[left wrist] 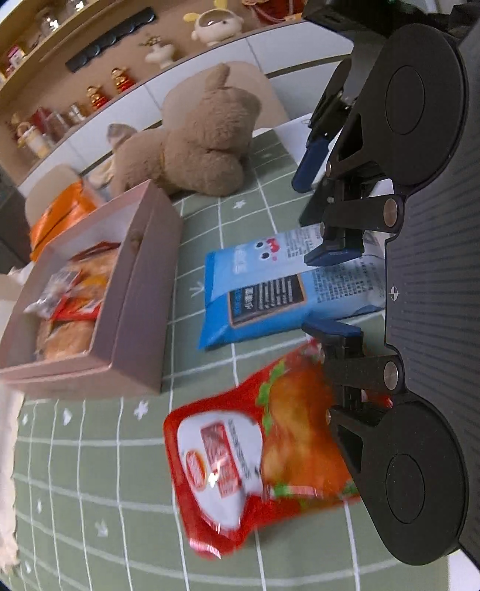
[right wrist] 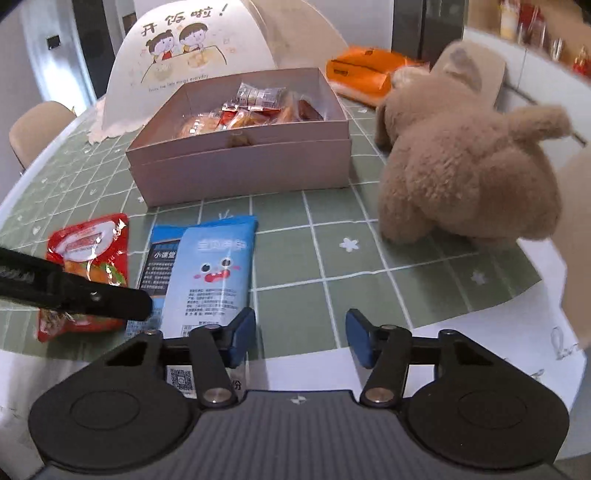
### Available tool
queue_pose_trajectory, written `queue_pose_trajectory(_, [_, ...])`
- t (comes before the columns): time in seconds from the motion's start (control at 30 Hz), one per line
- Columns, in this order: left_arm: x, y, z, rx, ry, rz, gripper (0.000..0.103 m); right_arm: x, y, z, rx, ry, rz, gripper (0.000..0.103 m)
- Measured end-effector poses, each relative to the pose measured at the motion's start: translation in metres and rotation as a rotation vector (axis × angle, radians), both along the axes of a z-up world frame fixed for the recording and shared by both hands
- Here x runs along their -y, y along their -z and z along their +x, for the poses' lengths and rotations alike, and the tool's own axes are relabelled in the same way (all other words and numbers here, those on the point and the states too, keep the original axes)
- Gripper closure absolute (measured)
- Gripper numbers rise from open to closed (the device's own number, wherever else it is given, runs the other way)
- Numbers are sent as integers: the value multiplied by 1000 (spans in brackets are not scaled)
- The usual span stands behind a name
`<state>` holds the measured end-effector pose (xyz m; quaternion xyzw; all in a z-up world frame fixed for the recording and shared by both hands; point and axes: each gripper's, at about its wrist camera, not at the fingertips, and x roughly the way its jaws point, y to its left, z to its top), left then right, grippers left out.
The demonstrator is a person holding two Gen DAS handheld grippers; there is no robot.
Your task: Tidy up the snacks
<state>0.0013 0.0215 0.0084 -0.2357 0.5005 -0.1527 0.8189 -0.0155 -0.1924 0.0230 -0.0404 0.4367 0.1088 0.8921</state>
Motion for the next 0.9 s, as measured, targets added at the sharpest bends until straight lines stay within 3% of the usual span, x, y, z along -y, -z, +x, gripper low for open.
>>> queue_pose_trajectory(0.13, [3, -7, 6, -5, -4, 7, 64, -1, 1, -2, 11, -14, -20, 49])
queue_pose_trajectory(0.27, [-1, -20, -1, 20, 1, -58, 64, 12, -2, 0, -13, 7, 25, 48])
queue_pose_trajectory(0.4, [-13, -25, -9, 23, -46, -111, 65, 20, -9, 2, -32, 32, 143, 31])
queue_pose_trajectory(0.47, [-19, -29, -15, 40, -85, -92, 65, 17, -10, 5, -51, 27, 186, 28])
queue_pose_trajectory(0.6, [-42, -42, -31, 110, -215, 23, 65, -4, -4, 20, -132, 7, 262, 23])
queue_pose_trajectory(0.7, [-63, -49, -42, 132, -329, 91, 65, -35, -3, 27, -126, -53, 211, 15])
queue_pose_trajectory(0.77, [-78, -48, -46, 123, -386, 97, 65, -58, 1, 26, -98, -108, 115, 12])
queue_pose_trajectory(0.87, [-92, -40, -46, 79, -412, 85, 65, -81, 7, 19, -38, -170, -34, 18])
queue_pose_trajectory(0.9, [-93, -36, -44, 67, -409, 83, 65, -81, 7, 18, -31, -173, -27, 19])
